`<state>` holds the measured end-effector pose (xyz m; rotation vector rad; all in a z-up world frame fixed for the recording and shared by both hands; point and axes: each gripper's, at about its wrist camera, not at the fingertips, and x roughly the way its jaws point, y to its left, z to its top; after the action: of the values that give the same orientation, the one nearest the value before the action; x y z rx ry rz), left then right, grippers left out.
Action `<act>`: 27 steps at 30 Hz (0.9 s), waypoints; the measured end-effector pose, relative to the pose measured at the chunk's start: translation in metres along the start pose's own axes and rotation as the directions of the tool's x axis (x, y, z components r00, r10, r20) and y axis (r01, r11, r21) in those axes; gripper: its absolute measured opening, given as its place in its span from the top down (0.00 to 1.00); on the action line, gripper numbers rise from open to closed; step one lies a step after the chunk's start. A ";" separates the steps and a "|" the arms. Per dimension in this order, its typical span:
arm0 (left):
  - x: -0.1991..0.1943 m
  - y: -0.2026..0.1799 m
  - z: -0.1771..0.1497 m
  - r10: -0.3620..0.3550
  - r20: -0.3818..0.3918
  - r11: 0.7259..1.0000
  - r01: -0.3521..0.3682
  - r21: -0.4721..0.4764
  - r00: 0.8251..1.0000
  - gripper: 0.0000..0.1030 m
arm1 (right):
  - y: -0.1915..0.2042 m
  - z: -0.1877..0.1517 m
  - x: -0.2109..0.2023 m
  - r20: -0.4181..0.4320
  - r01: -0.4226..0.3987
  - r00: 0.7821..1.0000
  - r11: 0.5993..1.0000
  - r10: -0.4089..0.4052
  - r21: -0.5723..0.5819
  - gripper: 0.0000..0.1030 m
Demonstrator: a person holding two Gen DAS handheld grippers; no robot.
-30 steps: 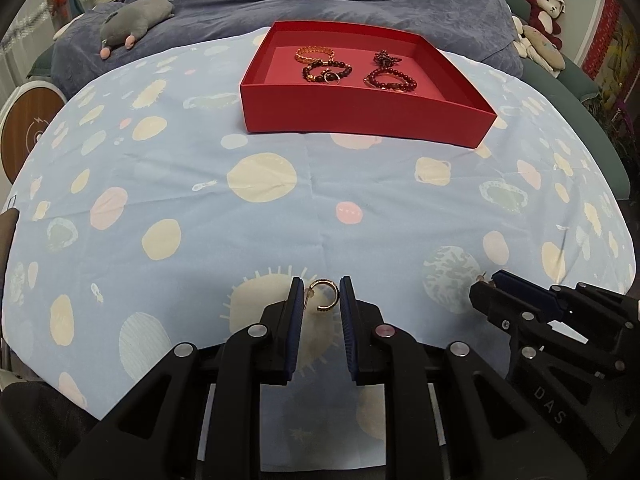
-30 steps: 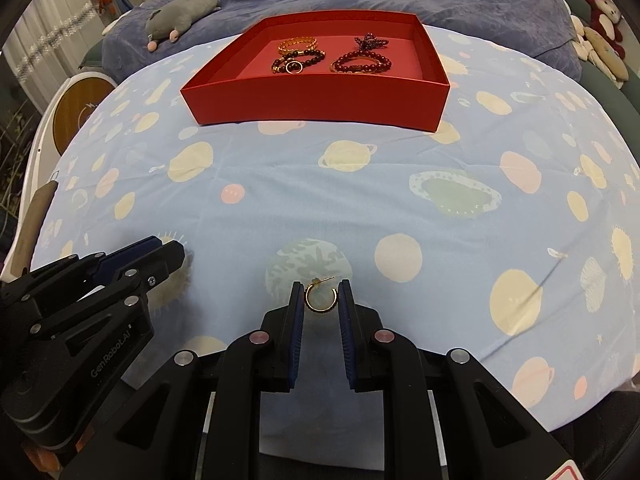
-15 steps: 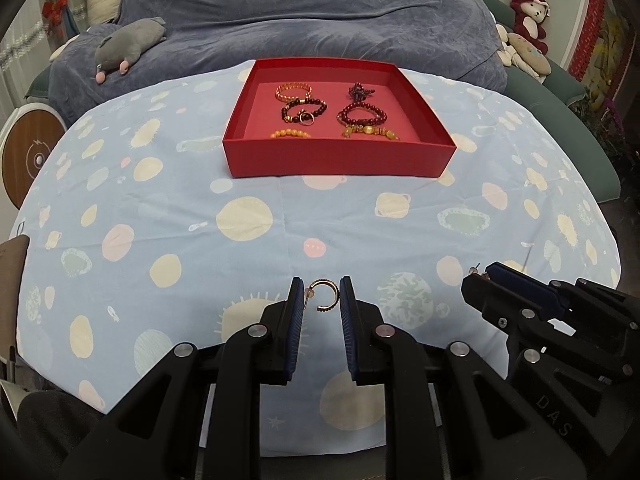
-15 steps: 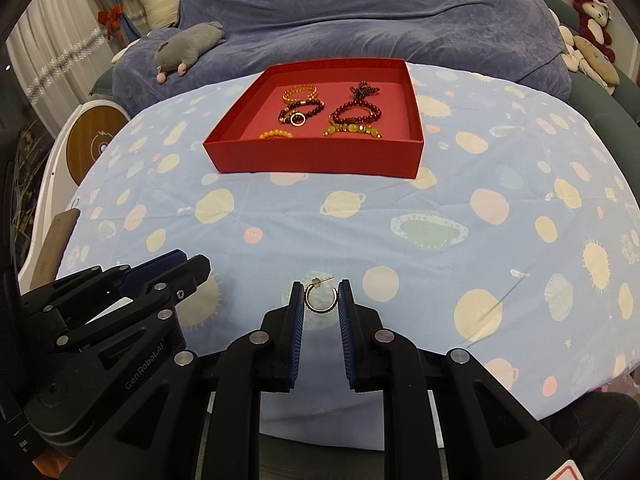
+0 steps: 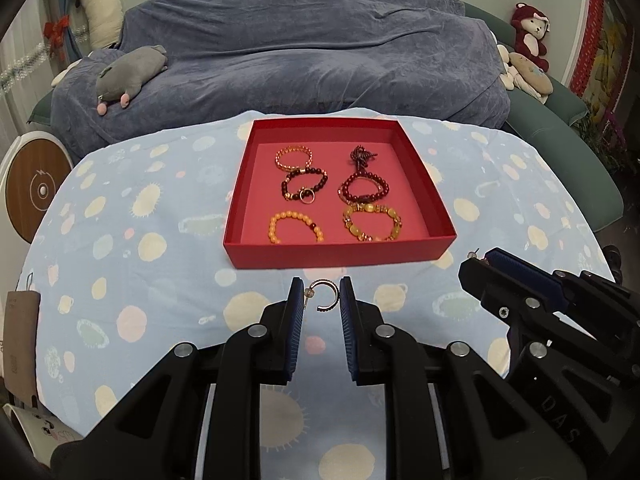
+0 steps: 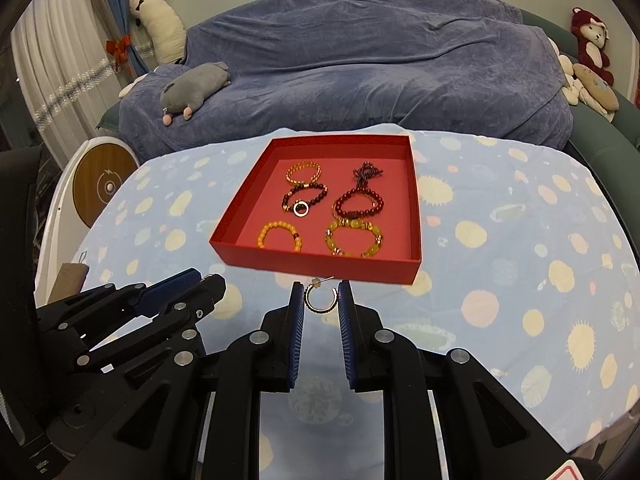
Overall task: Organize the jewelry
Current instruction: 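Carry the held earring over the red box with the right tool, then lower the earring into the red box and open the right tool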
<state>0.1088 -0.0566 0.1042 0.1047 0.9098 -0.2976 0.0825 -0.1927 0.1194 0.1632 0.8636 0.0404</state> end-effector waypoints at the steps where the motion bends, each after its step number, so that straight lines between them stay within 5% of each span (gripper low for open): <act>1: 0.002 0.001 0.005 0.001 0.004 1.000 -0.001 -0.001 1.000 0.82 | -0.001 0.005 0.002 0.005 0.000 1.000 1.000 0.000 0.000 0.84; 12: 0.039 0.015 0.057 0.016 0.021 1.000 -0.016 -0.015 1.000 0.82 | -0.014 0.058 0.045 0.018 0.024 1.000 1.000 -0.024 -0.005 0.84; 27: 0.132 0.033 0.096 0.034 -0.062 0.999 -0.036 -0.035 0.997 0.82 | -0.035 0.094 0.150 -0.074 0.045 0.996 0.998 -0.042 0.038 0.84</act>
<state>0.2675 -0.0730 0.0573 0.0969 0.9731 -0.2468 0.2499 -0.2236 0.0611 0.1814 0.9416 -0.0113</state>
